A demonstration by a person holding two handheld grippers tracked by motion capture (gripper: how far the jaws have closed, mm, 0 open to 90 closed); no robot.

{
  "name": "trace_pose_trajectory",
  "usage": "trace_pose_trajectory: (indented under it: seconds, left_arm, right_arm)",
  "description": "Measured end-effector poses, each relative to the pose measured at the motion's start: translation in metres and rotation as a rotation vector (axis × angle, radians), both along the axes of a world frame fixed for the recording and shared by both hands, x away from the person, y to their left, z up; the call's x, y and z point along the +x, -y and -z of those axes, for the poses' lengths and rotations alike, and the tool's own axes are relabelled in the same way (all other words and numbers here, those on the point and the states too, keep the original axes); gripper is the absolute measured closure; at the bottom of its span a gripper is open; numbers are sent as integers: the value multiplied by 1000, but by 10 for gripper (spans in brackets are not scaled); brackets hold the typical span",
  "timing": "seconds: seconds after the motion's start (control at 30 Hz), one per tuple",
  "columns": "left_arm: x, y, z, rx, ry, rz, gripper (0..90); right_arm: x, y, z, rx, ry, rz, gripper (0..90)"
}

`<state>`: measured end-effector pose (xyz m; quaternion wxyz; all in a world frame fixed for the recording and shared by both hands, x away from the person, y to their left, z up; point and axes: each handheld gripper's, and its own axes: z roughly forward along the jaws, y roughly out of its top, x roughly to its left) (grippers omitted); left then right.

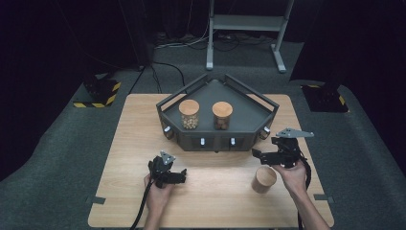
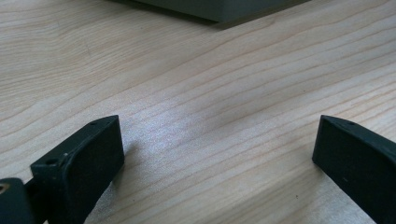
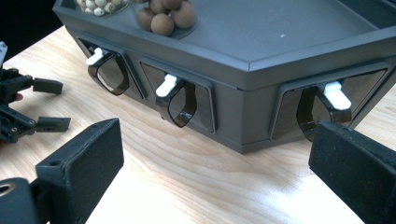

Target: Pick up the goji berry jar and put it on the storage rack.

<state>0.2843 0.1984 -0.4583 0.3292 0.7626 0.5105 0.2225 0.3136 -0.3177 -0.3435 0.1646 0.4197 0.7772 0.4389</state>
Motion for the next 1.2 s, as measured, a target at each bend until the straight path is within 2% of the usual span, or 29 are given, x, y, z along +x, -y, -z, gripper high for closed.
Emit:
trace_pose_trajectory:
  seconds: [0.43,0.73,1.2]
  left_arm:
    - [0,0,0,0,0,0,21]
    - [0,0,0,0,0,0,20]
    - [0,0,0,0,0,0,21]
  right_arm:
    - [-12,1,10,-32,6,-33,26]
    - [-21,9,23,-16,-8,-35,25]
    - [-31,10,39,-35,-28,-34,22]
